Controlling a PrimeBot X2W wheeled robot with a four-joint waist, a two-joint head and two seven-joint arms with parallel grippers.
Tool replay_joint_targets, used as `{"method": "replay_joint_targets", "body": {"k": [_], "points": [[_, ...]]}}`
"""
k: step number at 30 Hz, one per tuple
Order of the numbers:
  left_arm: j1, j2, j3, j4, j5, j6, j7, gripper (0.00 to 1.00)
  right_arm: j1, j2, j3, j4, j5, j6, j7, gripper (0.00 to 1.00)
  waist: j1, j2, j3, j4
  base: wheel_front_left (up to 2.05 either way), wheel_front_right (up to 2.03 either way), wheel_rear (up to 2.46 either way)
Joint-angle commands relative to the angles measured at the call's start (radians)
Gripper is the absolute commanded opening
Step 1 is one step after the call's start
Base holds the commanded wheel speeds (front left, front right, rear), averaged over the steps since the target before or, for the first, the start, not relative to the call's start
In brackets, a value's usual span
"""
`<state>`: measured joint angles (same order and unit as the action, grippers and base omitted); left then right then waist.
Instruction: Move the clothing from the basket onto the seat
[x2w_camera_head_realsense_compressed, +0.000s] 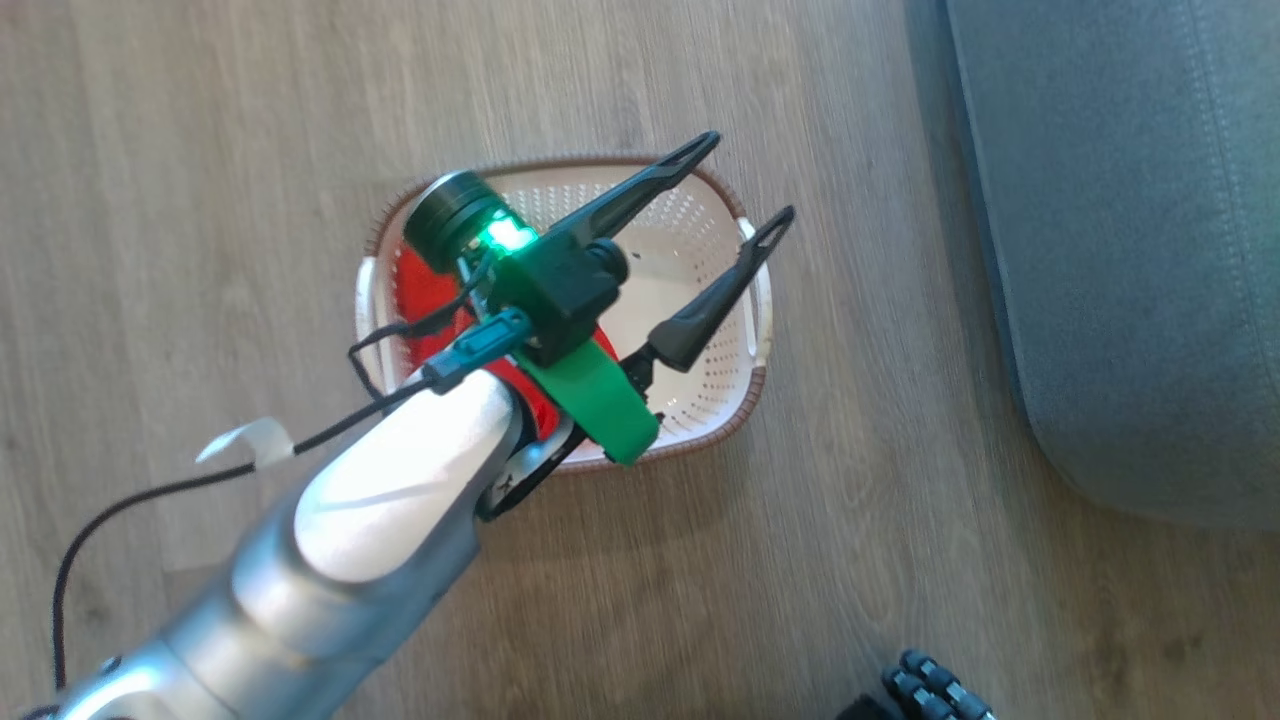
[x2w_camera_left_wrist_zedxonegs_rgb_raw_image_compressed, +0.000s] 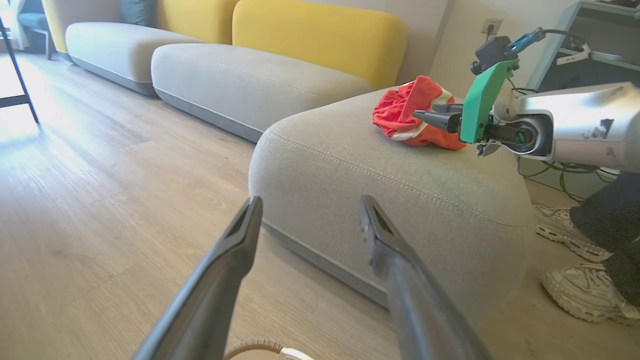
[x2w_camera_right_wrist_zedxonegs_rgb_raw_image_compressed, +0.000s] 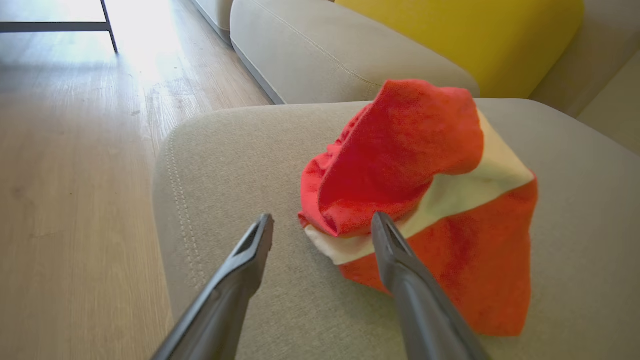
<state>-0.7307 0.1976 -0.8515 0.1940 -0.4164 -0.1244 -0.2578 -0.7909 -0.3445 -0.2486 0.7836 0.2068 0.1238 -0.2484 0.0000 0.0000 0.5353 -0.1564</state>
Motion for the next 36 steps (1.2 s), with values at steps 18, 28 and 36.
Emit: {"method": "replay_joint_targets", "body": {"k": [18,28,36], "points": [[0.229,-0.035,0.37,0.048,0.072,-0.006,-0.004,1.0,0.195,0.067,0.247,-0.342,0.089,0.007,-0.013,1.0,0.0,0.0,-0.244,0.167,0.0,0.0,0.0],[0.379,-0.073,0.601,0.073,0.168,0.011,-0.004,1.0,0.298,0.088,0.378,-0.422,0.131,0.007,-0.013,1.0,0.0,0.0,-0.342,0.21,0.0,0.0,0.0],[0.48,-0.099,0.736,0.071,0.213,0.016,-0.004,1.0,0.421,0.131,0.404,-0.472,0.147,0.007,-0.013,1.0,0.0,0.0,-0.408,0.202,0.0,0.0,0.0]]}}
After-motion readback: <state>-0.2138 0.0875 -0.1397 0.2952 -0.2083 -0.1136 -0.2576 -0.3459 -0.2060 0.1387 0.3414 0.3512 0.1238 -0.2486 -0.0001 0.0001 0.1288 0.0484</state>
